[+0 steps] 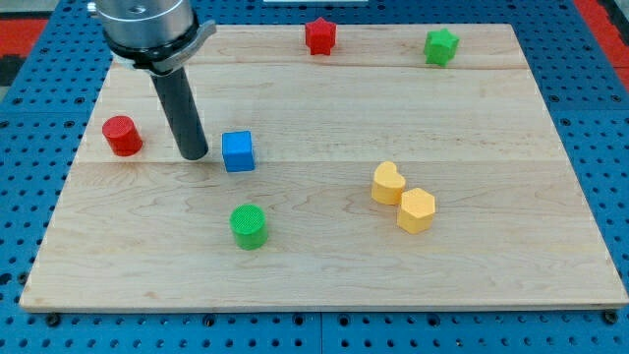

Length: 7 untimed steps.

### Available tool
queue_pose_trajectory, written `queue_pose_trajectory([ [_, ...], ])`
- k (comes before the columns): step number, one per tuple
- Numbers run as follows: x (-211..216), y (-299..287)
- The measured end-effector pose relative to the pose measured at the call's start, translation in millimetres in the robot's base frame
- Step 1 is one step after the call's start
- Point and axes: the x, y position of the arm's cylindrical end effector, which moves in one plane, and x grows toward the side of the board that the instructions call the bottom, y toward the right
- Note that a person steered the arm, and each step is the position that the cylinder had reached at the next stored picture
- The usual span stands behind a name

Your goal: Push yellow heart right and up a bit

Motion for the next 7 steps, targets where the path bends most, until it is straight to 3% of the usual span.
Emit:
queue_pose_trajectory([
  [2, 3.6, 9.4],
  [6, 71.0, 201.4],
  [7, 57.3, 226.9],
])
